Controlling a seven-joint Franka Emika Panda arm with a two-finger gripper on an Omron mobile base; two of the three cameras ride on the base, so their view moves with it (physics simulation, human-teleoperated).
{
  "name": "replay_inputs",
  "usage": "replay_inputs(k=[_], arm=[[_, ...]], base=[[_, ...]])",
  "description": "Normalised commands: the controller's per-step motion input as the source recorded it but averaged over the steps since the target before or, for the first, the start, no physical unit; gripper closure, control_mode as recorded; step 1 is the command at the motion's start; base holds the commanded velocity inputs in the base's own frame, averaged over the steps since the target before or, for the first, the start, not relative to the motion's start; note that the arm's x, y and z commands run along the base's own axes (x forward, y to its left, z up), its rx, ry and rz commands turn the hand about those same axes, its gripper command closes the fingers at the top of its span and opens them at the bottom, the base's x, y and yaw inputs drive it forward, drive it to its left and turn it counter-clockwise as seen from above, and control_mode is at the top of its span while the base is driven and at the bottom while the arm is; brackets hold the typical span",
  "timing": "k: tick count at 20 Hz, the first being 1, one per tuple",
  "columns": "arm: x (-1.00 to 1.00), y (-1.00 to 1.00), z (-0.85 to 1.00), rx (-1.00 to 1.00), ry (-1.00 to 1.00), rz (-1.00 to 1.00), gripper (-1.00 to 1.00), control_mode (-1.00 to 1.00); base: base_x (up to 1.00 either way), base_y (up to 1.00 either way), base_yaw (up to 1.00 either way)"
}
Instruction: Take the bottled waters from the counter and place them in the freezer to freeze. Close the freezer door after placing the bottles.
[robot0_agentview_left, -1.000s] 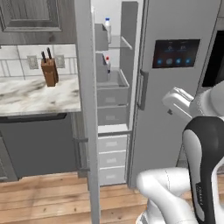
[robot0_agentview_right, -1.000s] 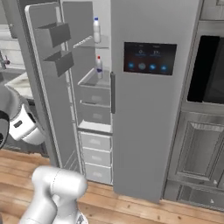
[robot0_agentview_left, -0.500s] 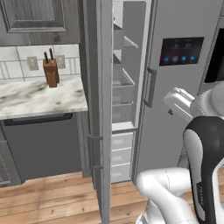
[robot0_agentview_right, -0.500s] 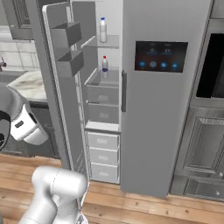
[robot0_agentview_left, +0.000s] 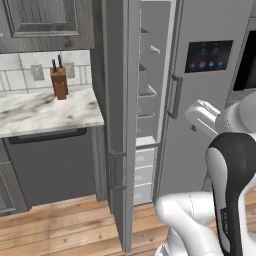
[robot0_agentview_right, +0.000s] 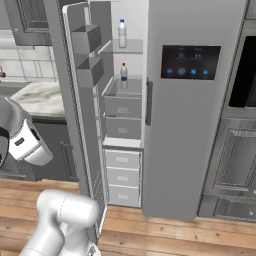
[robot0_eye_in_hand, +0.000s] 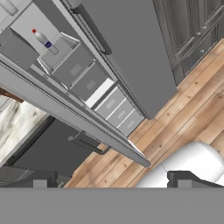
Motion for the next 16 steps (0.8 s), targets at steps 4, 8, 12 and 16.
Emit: replay_inputs(k=[4,8,12,16], arm=[[0.00,0.00,0.00,0.00,0.00,0.00,-1.00,1.00],[0.00,0.00,0.00,0.00,0.00,0.00,-1.00,1.00],[0.04,0.38,0.02,-0.05,-0.01,0.00,-1.00,-1.00],[0.00,0.54,0.15,-0.14,-0.06,-0.01,-1.00,-1.00]], base=[[0.28,0.06,-0.04],[0.17,0.31,0.00],[0.00,0.00,0.00],[0.00,0.00,0.00]])
